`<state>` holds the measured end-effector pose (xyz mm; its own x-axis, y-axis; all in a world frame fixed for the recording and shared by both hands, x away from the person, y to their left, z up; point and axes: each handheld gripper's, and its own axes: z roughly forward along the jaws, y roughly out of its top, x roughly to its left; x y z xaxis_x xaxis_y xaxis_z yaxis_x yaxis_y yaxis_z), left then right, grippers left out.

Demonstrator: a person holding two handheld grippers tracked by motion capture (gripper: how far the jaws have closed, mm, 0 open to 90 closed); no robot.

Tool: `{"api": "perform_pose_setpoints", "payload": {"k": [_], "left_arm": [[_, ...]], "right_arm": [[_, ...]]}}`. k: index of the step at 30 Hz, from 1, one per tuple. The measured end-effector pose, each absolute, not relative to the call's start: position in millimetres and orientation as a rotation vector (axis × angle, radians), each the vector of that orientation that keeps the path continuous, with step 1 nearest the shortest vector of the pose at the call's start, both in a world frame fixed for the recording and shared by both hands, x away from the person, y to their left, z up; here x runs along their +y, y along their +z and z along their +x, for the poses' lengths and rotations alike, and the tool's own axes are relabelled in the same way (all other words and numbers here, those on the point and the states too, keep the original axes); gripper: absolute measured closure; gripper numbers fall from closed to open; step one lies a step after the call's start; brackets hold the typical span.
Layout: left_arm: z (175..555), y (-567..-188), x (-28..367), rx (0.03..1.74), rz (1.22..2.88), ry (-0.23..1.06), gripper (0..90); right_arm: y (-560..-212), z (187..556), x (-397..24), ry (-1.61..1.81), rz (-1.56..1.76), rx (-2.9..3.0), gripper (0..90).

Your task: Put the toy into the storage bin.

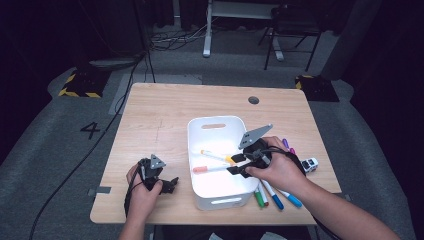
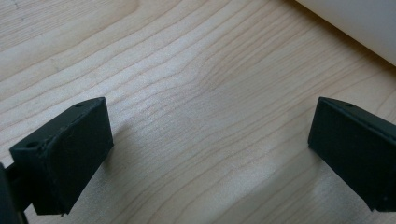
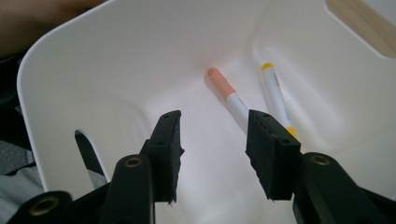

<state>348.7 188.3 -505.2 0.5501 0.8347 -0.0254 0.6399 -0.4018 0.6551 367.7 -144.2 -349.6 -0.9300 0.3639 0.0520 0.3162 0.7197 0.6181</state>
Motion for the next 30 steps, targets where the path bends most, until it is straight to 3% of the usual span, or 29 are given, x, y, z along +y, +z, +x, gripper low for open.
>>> {"api": "perform_pose_setpoints", "payload": {"k": [15,30], "left_arm": [[348.7,-505.1,188.2,1.182,2.169,0.410,0.1],[348.7,-505.2,188.2,1.182,2.169,0.410,0.1]], "right_arm": [[-326.2,398.0,-206.1,1.083,0.797,2.647,58.0],[-366.7,445.5,-256.3,0.953,1.094,2.561,60.2]]}}
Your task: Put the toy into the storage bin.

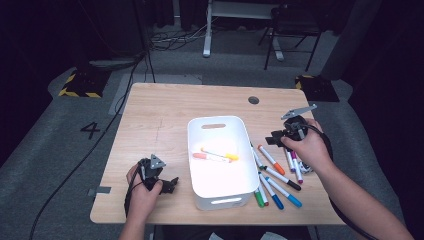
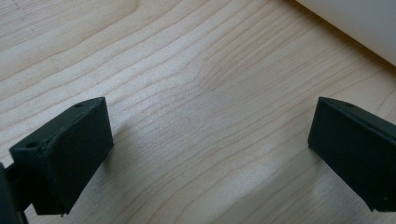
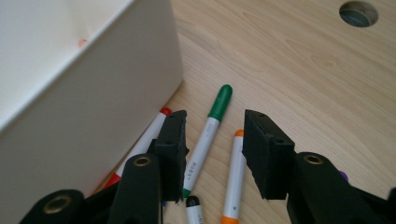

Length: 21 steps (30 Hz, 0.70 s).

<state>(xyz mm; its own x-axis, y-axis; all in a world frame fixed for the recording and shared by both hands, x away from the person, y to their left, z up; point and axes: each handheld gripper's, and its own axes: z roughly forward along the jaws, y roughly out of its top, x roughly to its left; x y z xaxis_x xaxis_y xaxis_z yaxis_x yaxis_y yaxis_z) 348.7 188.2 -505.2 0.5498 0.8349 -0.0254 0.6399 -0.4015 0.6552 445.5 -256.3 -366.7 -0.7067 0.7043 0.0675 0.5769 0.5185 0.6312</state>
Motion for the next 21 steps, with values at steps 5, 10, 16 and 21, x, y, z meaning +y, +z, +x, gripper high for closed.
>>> {"api": "perform_pose_setpoints", "payload": {"k": [5,10,16,21], "left_arm": [[348.7,-505.1,188.3,1.182,2.169,0.410,0.1],[348.7,-505.1,188.2,1.182,2.169,0.410,0.1],[348.7,-505.1,188.2,1.182,2.169,0.410,0.1],[348.7,-505.1,188.3,1.182,2.169,0.410,0.1]], "right_arm": [[-380.6,454.1,-264.8,0.908,1.129,2.550,60.6],[-394.1,459.7,-270.4,0.873,1.168,2.548,60.5],[-410.1,464.1,-273.0,0.833,1.181,2.566,60.7],[-423.2,465.0,-272.0,0.794,1.197,2.584,61.0]]}}
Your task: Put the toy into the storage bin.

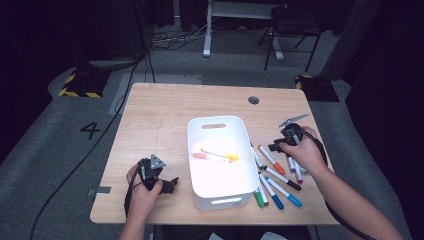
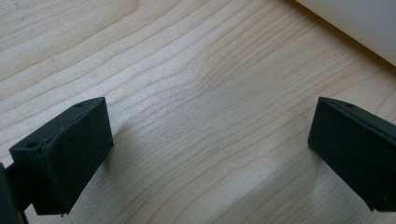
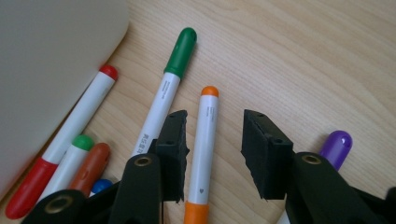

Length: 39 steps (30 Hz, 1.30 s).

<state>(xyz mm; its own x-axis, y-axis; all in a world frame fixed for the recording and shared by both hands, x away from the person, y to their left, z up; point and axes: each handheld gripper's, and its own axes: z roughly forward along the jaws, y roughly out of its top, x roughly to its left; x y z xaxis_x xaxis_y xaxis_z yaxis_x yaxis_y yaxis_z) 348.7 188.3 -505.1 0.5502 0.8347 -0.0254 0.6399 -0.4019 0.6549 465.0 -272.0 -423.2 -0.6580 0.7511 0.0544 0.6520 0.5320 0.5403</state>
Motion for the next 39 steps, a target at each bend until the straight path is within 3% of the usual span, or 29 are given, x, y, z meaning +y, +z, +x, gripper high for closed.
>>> {"api": "perform_pose_setpoints", "payload": {"k": [20,32,39], "left_arm": [[348.7,-505.1,188.2,1.182,2.169,0.410,0.1],[348.7,-505.2,188.2,1.182,2.169,0.410,0.1],[348.7,-505.2,188.2,1.181,2.169,0.410,0.1]], "right_arm": [[-457.7,461.2,-266.7,0.679,1.208,2.644,63.0],[-467.6,457.8,-255.6,0.566,1.182,2.647,75.6],[-467.0,457.8,-254.3,0.552,1.213,2.636,76.6]]}}
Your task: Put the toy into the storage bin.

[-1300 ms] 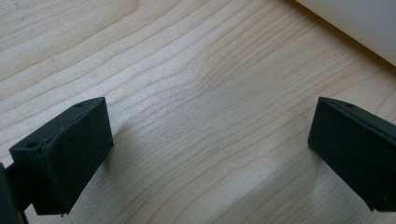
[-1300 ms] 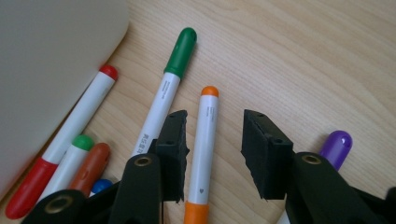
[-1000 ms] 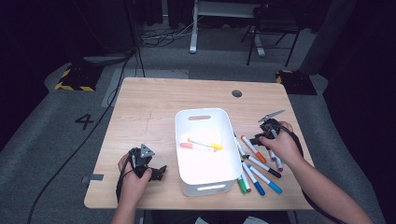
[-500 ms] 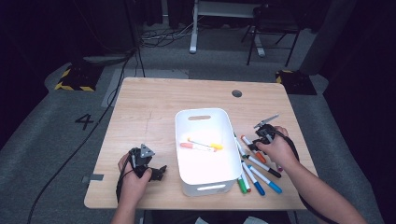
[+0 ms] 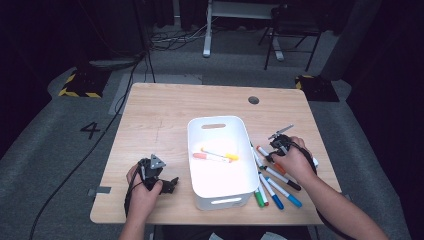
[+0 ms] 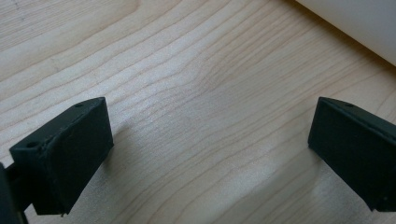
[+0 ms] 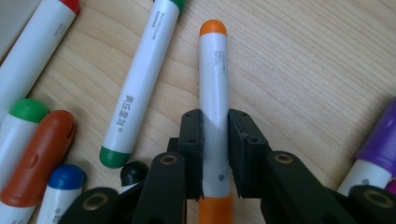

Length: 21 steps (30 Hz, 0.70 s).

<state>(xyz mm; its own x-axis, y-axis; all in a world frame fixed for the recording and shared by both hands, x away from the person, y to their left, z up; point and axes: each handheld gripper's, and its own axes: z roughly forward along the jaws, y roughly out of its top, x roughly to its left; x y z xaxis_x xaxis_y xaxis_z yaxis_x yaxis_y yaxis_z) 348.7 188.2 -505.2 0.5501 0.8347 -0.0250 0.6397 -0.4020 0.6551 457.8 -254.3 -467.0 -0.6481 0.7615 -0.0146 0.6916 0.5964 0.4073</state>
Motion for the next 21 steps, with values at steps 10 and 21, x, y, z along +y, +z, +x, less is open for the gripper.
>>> {"api": "perform_pose_setpoints", "payload": {"k": [10,21], "left_arm": [[348.7,-505.2,188.2,1.182,2.169,0.409,0.1],[348.7,-505.1,188.2,1.183,2.169,0.410,0.1]], "right_arm": [[-466.0,460.1,-257.2,0.576,1.241,2.664,76.7],[-443.5,459.1,-267.0,0.707,1.268,2.646,76.7]]}}
